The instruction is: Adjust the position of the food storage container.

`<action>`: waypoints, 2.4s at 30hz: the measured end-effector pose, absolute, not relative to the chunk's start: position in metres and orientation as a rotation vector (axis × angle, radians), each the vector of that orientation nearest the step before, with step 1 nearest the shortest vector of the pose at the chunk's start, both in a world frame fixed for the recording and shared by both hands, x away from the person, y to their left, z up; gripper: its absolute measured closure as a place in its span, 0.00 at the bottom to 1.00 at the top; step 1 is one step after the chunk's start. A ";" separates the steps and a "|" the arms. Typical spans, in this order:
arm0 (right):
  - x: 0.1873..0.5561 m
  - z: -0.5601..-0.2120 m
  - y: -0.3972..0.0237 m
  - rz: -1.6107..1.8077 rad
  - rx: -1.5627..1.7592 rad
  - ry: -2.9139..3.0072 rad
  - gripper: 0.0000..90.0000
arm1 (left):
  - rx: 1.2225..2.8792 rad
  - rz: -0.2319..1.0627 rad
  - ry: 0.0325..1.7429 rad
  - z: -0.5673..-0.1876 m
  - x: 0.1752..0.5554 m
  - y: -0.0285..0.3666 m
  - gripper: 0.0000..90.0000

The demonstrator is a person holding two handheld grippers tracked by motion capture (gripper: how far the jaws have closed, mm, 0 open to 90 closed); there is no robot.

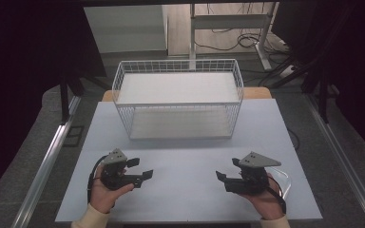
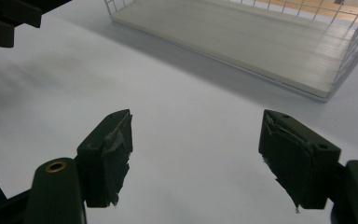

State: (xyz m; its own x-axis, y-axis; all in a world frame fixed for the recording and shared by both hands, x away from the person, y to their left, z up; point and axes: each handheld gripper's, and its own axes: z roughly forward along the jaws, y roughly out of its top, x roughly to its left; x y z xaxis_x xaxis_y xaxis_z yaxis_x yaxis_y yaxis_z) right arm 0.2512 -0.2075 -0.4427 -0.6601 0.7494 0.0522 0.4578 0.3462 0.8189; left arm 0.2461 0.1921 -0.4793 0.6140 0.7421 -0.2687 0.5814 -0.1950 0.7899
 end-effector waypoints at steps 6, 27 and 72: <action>0.254 -0.433 -0.219 1.219 1.112 2.249 0.32 | 1.867 0.240 1.055 -0.473 0.244 0.193 0.26; 0.224 -0.419 -0.324 1.163 1.402 2.012 0.42 | 1.856 0.220 1.083 -0.479 0.246 0.198 0.26; 0.226 -0.462 -0.372 0.855 1.634 2.058 1.00 | 1.891 0.216 1.120 -0.491 0.249 0.195 0.26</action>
